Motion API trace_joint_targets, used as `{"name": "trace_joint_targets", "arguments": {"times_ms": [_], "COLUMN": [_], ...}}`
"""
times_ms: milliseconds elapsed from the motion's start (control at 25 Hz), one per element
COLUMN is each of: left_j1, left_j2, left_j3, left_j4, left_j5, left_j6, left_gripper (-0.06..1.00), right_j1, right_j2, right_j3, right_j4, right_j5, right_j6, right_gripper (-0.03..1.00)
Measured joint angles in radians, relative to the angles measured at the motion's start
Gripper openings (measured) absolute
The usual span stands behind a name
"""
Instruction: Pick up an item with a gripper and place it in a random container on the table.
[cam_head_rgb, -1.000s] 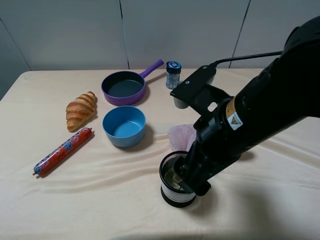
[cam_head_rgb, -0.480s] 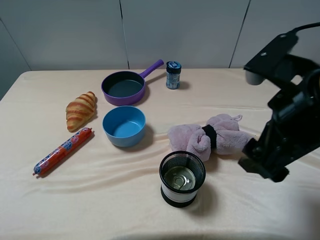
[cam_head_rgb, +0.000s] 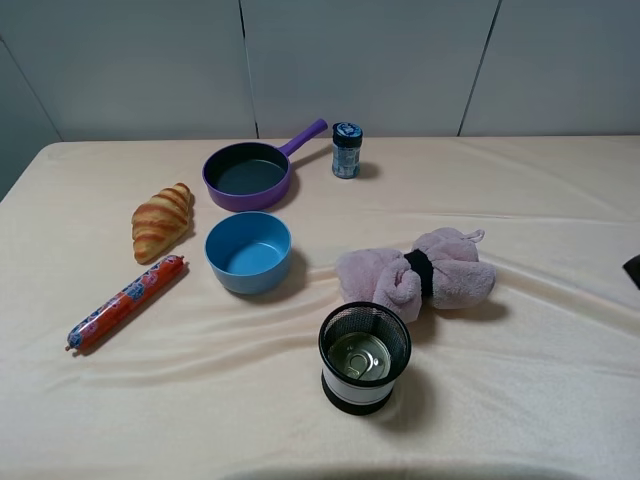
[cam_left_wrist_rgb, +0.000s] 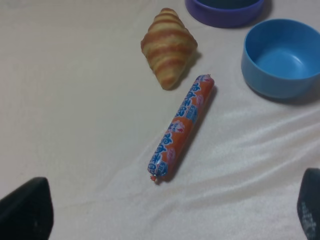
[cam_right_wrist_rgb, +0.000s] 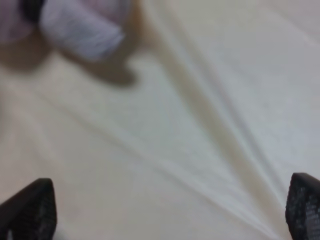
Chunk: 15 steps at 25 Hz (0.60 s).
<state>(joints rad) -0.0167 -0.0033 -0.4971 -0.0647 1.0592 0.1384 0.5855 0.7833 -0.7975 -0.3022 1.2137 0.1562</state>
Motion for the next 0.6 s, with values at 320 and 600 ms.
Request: {"name": "trace_joint_targets", "arguments": {"times_ms": [320, 600], "left_j1": [0.000, 0.000], "left_j2": [0.000, 0.000], "left_j3": [0.000, 0.000], "left_j4": [0.000, 0.000], "left_j5": [0.000, 0.000], "left_j6": [0.000, 0.000], "left_gripper": [0.99, 0.99], "right_j1": [-0.168, -0.285], "right_j2": [-0.232, -0.407], "right_j3": [0.083, 0.124], "right_j4": [-0.010, 0.010], "right_j5": [0.003, -0.010], "right_j6": [0.001, 0.001], "right_gripper": [0.69, 0.69]}}
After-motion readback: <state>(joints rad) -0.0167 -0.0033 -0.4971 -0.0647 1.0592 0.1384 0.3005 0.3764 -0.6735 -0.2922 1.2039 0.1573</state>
